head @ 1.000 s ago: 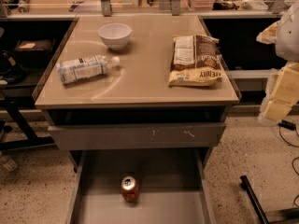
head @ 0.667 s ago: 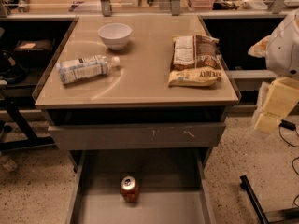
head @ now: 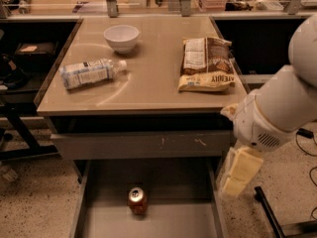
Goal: Pick coke can from middle drawer and place on counter
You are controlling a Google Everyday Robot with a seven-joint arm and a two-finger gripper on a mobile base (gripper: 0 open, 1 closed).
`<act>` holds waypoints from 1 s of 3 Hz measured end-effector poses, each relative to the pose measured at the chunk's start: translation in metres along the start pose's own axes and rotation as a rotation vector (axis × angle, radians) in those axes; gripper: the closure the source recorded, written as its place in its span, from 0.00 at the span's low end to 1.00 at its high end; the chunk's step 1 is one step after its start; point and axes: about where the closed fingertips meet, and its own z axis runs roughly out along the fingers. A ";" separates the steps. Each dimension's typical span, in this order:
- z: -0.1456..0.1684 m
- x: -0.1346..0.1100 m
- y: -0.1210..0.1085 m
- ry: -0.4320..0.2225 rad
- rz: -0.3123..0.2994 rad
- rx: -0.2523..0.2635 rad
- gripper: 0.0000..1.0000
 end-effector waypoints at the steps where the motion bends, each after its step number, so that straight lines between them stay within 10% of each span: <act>1: 0.018 0.008 0.012 0.016 0.009 -0.032 0.00; 3: 0.051 0.012 0.022 -0.001 0.030 -0.076 0.00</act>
Offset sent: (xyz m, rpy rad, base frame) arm -0.0117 0.0019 -0.0216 -0.0067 0.0369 0.0024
